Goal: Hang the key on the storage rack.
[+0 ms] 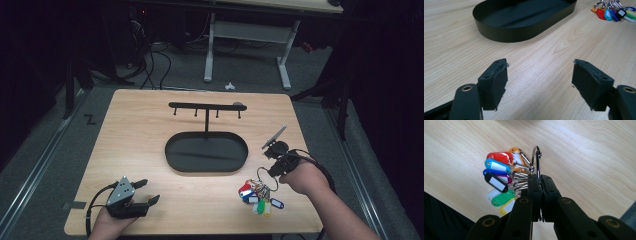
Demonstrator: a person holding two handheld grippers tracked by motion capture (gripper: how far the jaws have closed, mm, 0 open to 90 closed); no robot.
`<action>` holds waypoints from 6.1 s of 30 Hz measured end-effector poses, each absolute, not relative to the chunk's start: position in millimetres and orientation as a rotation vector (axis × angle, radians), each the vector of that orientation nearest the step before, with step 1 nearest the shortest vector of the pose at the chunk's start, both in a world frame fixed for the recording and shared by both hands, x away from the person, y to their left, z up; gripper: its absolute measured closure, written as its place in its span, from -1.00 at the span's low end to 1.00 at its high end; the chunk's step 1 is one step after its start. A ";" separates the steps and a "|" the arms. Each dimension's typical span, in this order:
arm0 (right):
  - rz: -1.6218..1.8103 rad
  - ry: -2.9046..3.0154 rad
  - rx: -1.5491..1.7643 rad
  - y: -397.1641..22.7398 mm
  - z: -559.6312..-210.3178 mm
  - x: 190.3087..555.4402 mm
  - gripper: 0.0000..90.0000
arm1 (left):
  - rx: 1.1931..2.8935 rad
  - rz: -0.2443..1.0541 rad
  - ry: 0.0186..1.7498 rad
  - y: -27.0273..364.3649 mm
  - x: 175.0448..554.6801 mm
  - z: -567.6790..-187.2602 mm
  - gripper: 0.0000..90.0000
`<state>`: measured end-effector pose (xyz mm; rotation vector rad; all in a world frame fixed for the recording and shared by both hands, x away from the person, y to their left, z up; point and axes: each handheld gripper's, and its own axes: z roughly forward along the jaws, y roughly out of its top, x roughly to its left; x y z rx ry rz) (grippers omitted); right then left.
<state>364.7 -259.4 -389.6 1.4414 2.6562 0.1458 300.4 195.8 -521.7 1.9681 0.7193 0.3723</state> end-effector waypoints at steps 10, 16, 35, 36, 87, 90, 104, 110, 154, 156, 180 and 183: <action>0.181 2.657 1.413 -258.2 -362.5 364.9 0.95 | 1.972 0.369 0.718 195.4 300.3 -521.8 -0.36; 0.181 2.650 1.402 -257.0 -350.4 364.8 0.95 | 1.976 0.367 0.716 195.1 300.6 -522.0 -0.36; 0.182 2.604 1.353 -252.8 -303.0 367.9 0.95 | 1.986 0.357 0.710 193.4 301.1 -522.7 -0.36; 0.181 2.601 1.342 -251.6 -299.5 368.7 0.95 | 1.986 0.356 0.709 193.4 301.0 -522.7 -0.36; 0.230 2.622 1.219 -194.7 -272.8 410.0 0.94 | 1.966 0.361 0.717 195.6 300.8 -521.8 -0.38; 0.240 2.626 1.209 -189.1 -274.2 417.9 0.95 | 1.967 0.362 0.716 195.8 300.5 -521.8 -0.38; 0.251 2.612 1.239 -181.9 -277.1 443.1 0.95 | 1.971 0.359 0.716 197.1 300.2 -521.7 -0.37; 0.250 2.615 1.228 -177.3 -279.6 458.3 0.94 | 1.976 0.361 0.716 197.4 299.7 -522.0 -0.37; 0.395 2.522 1.336 -193.2 -291.0 496.2 0.62 | 1.987 0.351 0.708 196.9 300.2 -523.0 -0.37; 0.393 2.510 1.347 -193.3 -290.8 494.3 0.59 | 1.987 0.349 0.709 196.9 300.3 -522.8 -0.38; 0.586 2.329 1.308 -212.8 -317.9 446.5 -0.31 | 1.980 0.347 0.715 194.7 302.0 -522.4 -0.39; 0.629 2.308 1.302 -216.4 -323.6 439.2 -0.34 | 1.993 0.353 0.707 193.8 301.5 -523.2 -0.39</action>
